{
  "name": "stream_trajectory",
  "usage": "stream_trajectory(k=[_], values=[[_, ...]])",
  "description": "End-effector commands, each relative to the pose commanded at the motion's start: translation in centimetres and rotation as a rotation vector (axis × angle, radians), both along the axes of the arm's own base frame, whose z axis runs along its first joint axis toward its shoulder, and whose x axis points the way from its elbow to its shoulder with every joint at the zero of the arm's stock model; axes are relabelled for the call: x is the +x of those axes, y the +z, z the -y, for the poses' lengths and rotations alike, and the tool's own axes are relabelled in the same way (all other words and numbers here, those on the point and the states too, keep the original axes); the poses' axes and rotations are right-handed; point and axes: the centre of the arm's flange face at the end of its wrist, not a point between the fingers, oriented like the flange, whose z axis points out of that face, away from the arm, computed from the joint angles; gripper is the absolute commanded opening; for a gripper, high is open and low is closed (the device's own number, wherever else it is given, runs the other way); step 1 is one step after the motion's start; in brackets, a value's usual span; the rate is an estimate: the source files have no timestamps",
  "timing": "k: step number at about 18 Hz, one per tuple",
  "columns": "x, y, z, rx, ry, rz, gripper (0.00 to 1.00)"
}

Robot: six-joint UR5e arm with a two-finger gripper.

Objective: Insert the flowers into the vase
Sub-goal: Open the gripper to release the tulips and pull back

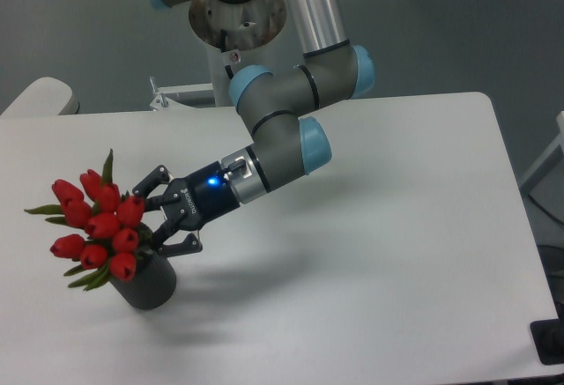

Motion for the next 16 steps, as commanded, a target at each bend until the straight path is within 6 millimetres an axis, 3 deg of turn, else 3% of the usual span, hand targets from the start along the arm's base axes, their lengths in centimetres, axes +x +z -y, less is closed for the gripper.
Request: stream_trajectory(k=[6,10,16], values=[[-1.4,-0.3,1.6,-0.01,0.038,-0.007,1.0],[-4.0,0.7,3.5,0.015,0.086,-0.064,1.0],[-7.1,5.1,8.6,-0.076,0.191,-0.33,1.0]])
